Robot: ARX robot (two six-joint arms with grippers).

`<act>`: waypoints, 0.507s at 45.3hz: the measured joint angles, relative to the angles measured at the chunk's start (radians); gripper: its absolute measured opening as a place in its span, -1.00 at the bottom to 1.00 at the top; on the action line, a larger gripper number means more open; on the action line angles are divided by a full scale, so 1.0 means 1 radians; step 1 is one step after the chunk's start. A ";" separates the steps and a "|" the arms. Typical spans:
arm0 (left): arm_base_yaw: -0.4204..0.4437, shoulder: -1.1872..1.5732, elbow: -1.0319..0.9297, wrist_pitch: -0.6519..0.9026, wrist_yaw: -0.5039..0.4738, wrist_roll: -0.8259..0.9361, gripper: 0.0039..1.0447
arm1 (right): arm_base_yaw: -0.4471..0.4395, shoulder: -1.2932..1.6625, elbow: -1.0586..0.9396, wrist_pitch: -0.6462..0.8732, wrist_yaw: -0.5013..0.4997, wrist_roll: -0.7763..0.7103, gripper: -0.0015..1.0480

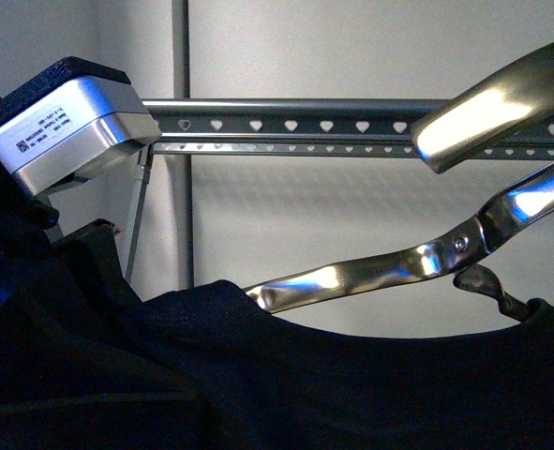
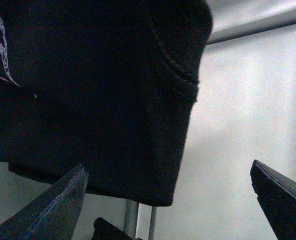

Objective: Hang clothes on hanger

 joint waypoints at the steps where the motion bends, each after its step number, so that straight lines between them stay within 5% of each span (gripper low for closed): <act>1: 0.000 0.000 0.000 0.000 0.000 0.000 -0.93 | 0.000 0.000 0.000 -0.006 0.000 0.000 0.85; 23: 0.000 0.000 0.000 0.000 0.000 0.000 -0.93 | 0.095 0.066 0.014 0.100 -0.011 0.228 0.82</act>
